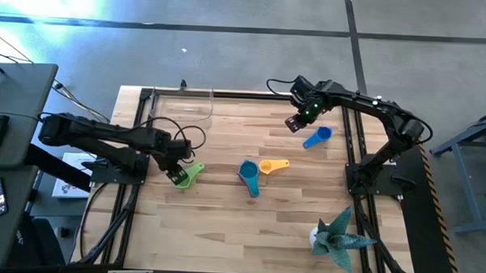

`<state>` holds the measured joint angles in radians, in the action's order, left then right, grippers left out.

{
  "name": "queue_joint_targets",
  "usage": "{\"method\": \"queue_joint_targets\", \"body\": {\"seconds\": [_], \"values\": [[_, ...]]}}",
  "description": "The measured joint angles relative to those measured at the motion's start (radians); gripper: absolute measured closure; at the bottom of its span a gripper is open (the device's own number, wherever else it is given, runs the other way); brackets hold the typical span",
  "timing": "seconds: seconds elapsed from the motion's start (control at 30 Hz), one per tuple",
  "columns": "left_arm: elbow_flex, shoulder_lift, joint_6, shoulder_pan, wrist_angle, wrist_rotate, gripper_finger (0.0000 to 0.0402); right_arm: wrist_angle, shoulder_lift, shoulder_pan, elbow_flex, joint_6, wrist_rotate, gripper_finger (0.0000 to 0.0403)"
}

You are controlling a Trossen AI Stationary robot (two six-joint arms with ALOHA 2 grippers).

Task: Nest measuring cups in basket
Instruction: Stack the green measuring cup on top of the light blue measuring cup

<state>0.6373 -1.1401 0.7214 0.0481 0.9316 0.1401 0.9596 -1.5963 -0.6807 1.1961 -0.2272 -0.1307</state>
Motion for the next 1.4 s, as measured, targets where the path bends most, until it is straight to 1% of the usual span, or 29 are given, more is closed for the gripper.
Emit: {"method": "queue_joint_targets", "body": {"seconds": [0.33, 0.47, 0.63, 0.73, 0.9, 1.03, 1.1, 1.27, 1.4], "values": [[-0.057, -0.007, -0.008, 0.005, -0.105, -0.019, 0.0280, 0.000, 0.000, 0.000, 0.000, -0.019, 0.000, 0.0332], [-0.097, -0.008, 0.015, 0.005, -0.164, -0.020, 0.0280, 0.000, 0.000, 0.000, 0.000, -0.027, 0.000, 0.0332], [-0.103, -0.008, 0.027, 0.005, -0.174, -0.050, 0.0283, 0.000, 0.000, 0.000, 0.000, -0.034, 0.000, 0.0332], [-0.103, -0.008, 0.024, 0.005, -0.174, -0.073, 0.0300, 0.000, 0.000, 0.000, 0.000, -0.034, 0.000, 0.0332], [-0.103, -0.030, 0.024, 0.005, -0.178, -0.084, 0.0351, 0.000, 0.000, 0.000, 0.000, -0.034, 0.000, 0.0332], [-0.102, -0.066, -0.007, 0.005, -0.195, -0.085, 0.0388, 0.000, 0.000, 0.000, 0.000, -0.034, 0.000, 0.0332], [-0.100, -0.075, -0.012, 0.005, -0.206, -0.082, 0.0395, 0.000, 0.000, 0.000, 0.000, -0.034, 0.000, 0.0332], [-0.100, -0.069, -0.036, 0.005, -0.216, -0.068, 0.0397, 0.000, 0.000, 0.000, 0.000, -0.034, 0.000, 0.0332], [-0.079, -0.055, -0.118, 0.003, -0.221, -0.058, 0.0398, 0.000, 0.000, 0.000, 0.000, -0.027, 0.000, 0.0332]]}}
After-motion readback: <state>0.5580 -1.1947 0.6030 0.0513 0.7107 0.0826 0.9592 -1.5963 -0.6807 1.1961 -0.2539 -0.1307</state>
